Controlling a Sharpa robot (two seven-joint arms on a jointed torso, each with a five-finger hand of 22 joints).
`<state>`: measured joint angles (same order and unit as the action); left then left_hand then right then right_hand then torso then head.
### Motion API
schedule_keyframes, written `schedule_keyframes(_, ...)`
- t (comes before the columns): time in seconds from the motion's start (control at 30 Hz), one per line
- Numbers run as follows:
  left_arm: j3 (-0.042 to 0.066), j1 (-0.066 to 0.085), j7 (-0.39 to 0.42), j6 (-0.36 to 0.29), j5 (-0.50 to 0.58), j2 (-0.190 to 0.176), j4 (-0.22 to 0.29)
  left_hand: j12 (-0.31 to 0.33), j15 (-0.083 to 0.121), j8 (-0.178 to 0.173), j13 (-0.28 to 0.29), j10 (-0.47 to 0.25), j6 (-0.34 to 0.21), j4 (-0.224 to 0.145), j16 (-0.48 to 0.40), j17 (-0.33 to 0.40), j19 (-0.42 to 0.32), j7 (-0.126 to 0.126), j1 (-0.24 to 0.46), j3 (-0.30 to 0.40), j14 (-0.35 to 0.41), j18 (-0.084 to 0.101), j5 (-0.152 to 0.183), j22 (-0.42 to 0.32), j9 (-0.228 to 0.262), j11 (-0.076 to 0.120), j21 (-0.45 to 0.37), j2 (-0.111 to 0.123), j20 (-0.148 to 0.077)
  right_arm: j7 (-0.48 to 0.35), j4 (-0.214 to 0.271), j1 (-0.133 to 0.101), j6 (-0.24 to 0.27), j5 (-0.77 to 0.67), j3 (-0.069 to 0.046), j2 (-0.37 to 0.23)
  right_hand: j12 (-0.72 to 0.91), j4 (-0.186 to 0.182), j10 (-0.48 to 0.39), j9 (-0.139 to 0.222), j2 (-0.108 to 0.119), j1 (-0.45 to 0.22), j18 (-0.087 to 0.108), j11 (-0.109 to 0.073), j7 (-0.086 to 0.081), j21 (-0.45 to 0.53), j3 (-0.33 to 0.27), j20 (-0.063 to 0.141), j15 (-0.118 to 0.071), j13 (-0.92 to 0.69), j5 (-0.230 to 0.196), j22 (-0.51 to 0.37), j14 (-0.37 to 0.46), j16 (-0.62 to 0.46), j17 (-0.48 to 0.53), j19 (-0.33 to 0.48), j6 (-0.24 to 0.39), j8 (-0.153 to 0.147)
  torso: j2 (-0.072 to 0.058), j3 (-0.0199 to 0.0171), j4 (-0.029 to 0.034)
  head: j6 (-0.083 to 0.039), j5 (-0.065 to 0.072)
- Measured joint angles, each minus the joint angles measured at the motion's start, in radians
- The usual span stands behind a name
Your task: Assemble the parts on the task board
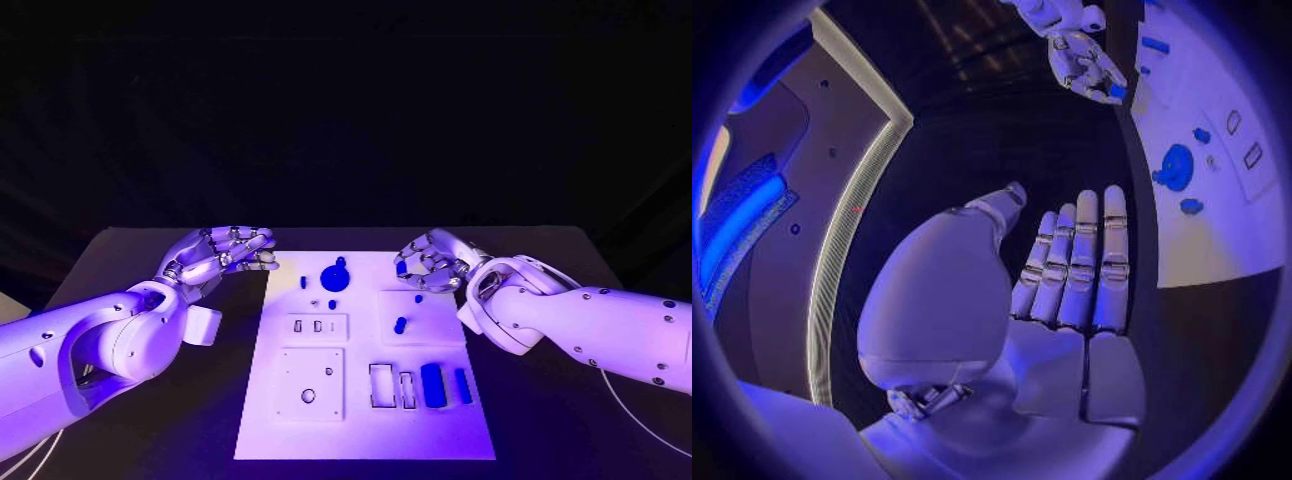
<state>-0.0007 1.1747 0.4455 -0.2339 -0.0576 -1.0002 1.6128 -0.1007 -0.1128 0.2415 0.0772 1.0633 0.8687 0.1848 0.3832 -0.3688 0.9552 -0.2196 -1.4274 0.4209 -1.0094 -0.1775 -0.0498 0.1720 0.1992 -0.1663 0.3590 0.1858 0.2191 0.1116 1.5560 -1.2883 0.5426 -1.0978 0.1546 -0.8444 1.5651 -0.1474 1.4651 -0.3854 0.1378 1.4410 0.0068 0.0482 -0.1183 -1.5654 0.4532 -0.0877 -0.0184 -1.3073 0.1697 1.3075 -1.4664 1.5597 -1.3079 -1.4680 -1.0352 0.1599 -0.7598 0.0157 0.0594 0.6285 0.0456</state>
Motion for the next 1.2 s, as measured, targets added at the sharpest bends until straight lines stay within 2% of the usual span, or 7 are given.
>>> schedule_keyframes(0.2,0.0,0.0,-0.005,0.0,-0.001,0.015,-0.011,0.0,0.0,0.0,0.0,0.0,0.0,0.0,0.004,-0.001,-0.003,0.0,0.0,0.0,0.0,0.0,0.0,0.0,0.0,0.0,0.0,0.0,-0.003,0.1,0.072,0.007,-0.002,-0.042,0.002,0.08,0.0,0.001,0.0,0.0,-0.005,-0.005,0.0,0.0,-0.004,0.0,0.001,0.0,0.0,0.0,-0.002,0.0,0.0,0.0,0.0,0.0,0.008,0.0,0.006,0.0023,0.0014,0.009,-0.011)
schedule_keyframes(0.3,-0.001,0.0,-0.008,0.0,-0.001,0.023,-0.017,0.0,0.0,0.0,0.0,0.0,0.0,0.0,0.004,-0.001,-0.003,0.0,0.001,0.0,0.0,0.0,0.0,0.0,0.0,0.0,0.0,-0.001,-0.003,0.142,0.083,0.013,-0.004,-0.066,0.004,0.115,0.0,0.001,0.0,0.0,-0.005,-0.005,0.0,0.0,-0.005,0.0,0.001,0.0,0.0,0.0,-0.002,0.0,0.0,0.0,0.0,0.0,0.008,0.0,0.008,0.0041,0.0018,0.012,-0.016)
schedule_keyframes(0.5,-0.002,0.0,-0.013,-0.001,-0.004,0.033,-0.023,0.0,0.0,0.0,0.001,0.0,0.0,0.0,0.004,-0.002,-0.003,0.0,0.004,0.0,0.0,0.0,0.0,0.0,0.0,0.0,0.0,-0.004,-0.003,0.208,0.086,0.032,-0.005,-0.112,0.008,0.174,0.0,0.001,0.0,0.0,-0.005,-0.006,0.0,0.0,-0.005,0.0,0.001,0.0,0.0,0.0,-0.002,0.0,0.0,0.0,0.0,0.0,0.012,0.0,0.013,0.0075,0.0017,0.017,-0.028)
schedule_keyframes(0.63,-0.003,0.0,-0.017,-0.001,-0.007,0.039,-0.025,0.0,0.0,0.0,0.001,0.0,0.0,0.0,0.004,-0.003,-0.003,0.0,0.004,0.0,0.0,0.0,0.0,0.001,0.001,0.0,0.003,-0.004,-0.003,0.242,0.081,0.047,-0.006,-0.141,0.012,0.21,0.0,0.004,0.0,0.0,0.004,-0.015,0.0,0.0,-0.005,0.0,0.004,0.0,0.0,0.0,-0.002,0.0,0.0,0.0,0.0,0.0,0.012,0.007,0.014,0.009,0.0018,0.018,-0.034)
schedule_keyframes(0.97,-0.003,0.0,-0.023,-0.002,-0.012,0.048,-0.025,0.0,0.0,0.0,0.001,0.0,0.0,0.0,0.004,-0.003,-0.003,0.0,0.004,0.0,0.0,0.0,0.0,0.001,0.001,0.0,0.004,-0.004,-0.003,0.282,0.059,0.072,-0.016,-0.206,0.017,0.254,0.0,0.004,0.0,0.0,0.005,-0.015,0.0,0.0,-0.008,0.0,0.004,0.0,0.0,-0.001,-0.002,0.0,0.0,0.0,0.0,0.0,0.007,0.007,0.014,0.009,0.002,0.024,-0.04)
schedule_keyframes(1.0,-0.003,0.0,-0.024,-0.002,-0.012,0.048,-0.025,0.0,0.0,0.0,0.001,0.0,0.0,0.0,0.004,-0.003,-0.003,0.0,0.004,0.0,0.0,0.0,0.0,0.001,0.001,0.0,0.004,-0.004,-0.003,0.286,0.058,0.074,-0.018,-0.215,0.018,0.257,0.0,0.004,0.0,0.0,0.011,-0.022,0.0,0.0,-0.007,0.0,0.004,0.0,0.0,-0.001,-0.002,0.0,0.0,0.0,0.0,0.0,0.006,0.007,0.014,0.0089,0.002,0.024,-0.04)
schedule_keyframes(1.2,-0.003,0.0,-0.026,-0.002,-0.013,0.049,-0.026,0.0,0.0,0.0,0.002,0.0,0.0,0.0,0.013,-0.008,-0.003,0.0,0.004,0.0,0.0,0.0,0.0,0.004,0.003,0.0,0.008,-0.004,-0.003,0.301,0.054,0.085,-0.026,-0.26,0.019,0.275,0.0,0.007,0.0,0.0,0.012,-0.023,0.0,0.0,-0.006,0.0,0.006,0.0,0.0,-0.001,-0.002,0.0,0.0,0.0,0.0,0.0,0.006,0.007,0.013,0.0078,0.0015,0.024,-0.042)
